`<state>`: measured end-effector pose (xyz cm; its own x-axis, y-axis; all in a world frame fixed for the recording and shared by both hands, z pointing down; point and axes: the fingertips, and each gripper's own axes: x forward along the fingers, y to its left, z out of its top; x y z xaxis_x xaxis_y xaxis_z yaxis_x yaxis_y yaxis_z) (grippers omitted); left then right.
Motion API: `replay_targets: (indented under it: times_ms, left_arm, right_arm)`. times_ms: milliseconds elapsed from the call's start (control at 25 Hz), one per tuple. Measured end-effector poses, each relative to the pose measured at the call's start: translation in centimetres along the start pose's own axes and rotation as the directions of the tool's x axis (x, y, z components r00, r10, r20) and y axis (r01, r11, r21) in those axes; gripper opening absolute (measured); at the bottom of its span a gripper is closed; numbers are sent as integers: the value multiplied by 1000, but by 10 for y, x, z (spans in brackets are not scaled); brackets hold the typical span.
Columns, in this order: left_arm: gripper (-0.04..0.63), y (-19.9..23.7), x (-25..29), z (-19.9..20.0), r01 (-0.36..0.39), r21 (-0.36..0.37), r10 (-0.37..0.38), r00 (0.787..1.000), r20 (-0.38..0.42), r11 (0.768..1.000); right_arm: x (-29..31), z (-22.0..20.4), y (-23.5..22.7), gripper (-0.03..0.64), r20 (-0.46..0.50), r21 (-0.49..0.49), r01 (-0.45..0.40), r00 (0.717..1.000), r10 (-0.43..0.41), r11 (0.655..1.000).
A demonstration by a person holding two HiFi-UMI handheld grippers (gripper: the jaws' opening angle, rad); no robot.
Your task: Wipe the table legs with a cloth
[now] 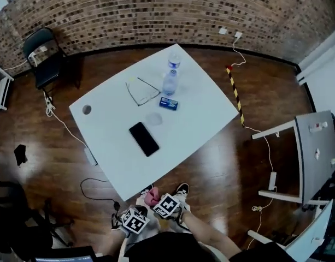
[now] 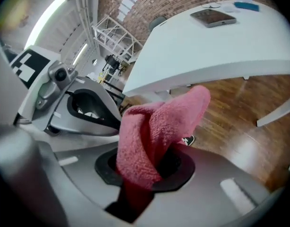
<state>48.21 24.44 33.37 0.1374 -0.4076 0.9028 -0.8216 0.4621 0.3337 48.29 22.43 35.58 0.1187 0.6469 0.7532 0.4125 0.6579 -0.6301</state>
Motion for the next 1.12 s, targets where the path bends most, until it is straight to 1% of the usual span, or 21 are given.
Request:
replay_targets:
  times_ms: [40, 80, 120, 200, 240, 280, 320, 360, 400, 480, 520, 560, 600, 640, 680, 720, 840, 1000, 1040, 1120]
  left_arm:
    - [0, 0, 8, -7, -10, -101, 10, 1000, -2, 995]
    - [0, 1, 16, -11, -19, -195, 20, 1000, 5, 981]
    - [0, 3, 23, -14, -27, -278, 31, 999, 11, 960]
    - [0, 8, 32, -22, -38, -419, 44, 999, 3, 907]
    - [0, 7, 38, -27, -31, -487, 34, 999, -3, 873]
    - [0, 1, 45, -34, -11, -563, 5, 1000, -12, 827]
    - [0, -7, 51, -43, 9, -638, -29, 999, -21, 770]
    - [0, -11, 56, -52, 18, -701, -45, 999, -20, 713]
    - [0, -11, 61, -59, 26, -750, -45, 999, -5, 661]
    - [0, -7, 65, -70, 65, -824, -41, 998, 51, 563]
    - [0, -5, 65, -74, 91, -849, -41, 996, 82, 521]
    - [0, -3, 64, -79, 113, -864, -39, 993, 108, 490]
    - [0, 1, 61, -84, 129, -874, -36, 991, 127, 469]
    - [0, 4, 58, -88, 142, -878, -35, 989, 141, 457]
    - [0, 6, 55, -93, 150, -879, -38, 988, 150, 453]
    - [0, 8, 52, -97, 155, -876, -41, 987, 154, 456]
    - [0, 16, 44, -108, 148, -860, -53, 989, 141, 488]
    - [0, 24, 39, -109, 146, -837, -76, 989, 125, 527]
    - [0, 25, 38, -107, 149, -829, -85, 989, 123, 540]
    - [0, 27, 36, -103, 151, -805, -100, 988, 114, 573]
  right_arm:
    - [5, -2, -1, 87, -37, -51, -12, 999, 10, 999]
    - [9, -3, -2, 87, -71, -97, -20, 997, 13, 995]
    - [13, -2, -5, 87, -100, -136, -23, 995, 9, 990]
    - [23, 1, -13, 87, -142, -190, -19, 990, -9, 982]
    - [28, 2, -18, 87, -157, -204, -11, 987, -21, 979]
    - [33, 4, -23, 87, -169, -211, -2, 985, -34, 977]
    - [38, 6, -27, 87, -173, -213, 6, 984, -44, 977]
    - [45, 10, -29, 87, -169, -212, 15, 984, -52, 977]
    - [52, 15, -28, 86, -155, -207, 24, 986, -57, 978]
    - [68, 28, -20, 86, -117, -190, 33, 992, -56, 981]
    - [77, 35, -14, 86, -102, -184, 32, 993, -52, 982]
    - [86, 41, -7, 86, -93, -186, 30, 995, -48, 982]
    - [95, 47, 0, 86, -90, -196, 28, 995, -46, 980]
    - [101, 52, 7, 86, -92, -211, 27, 995, -47, 977]
    - [107, 58, 13, 86, -92, -225, 28, 994, -50, 974]
    - [111, 65, 16, 86, -85, -229, 35, 995, -56, 973]
    - [113, 86, 13, 86, -58, -178, 79, 994, -90, 981]
    - [105, 91, 0, 86, -48, -110, 134, 989, -140, 985]
    - [102, 91, -3, 86, -36, -87, 145, 988, -149, 986]
    - [97, 93, -7, 86, -12, -40, 161, 987, -162, 986]
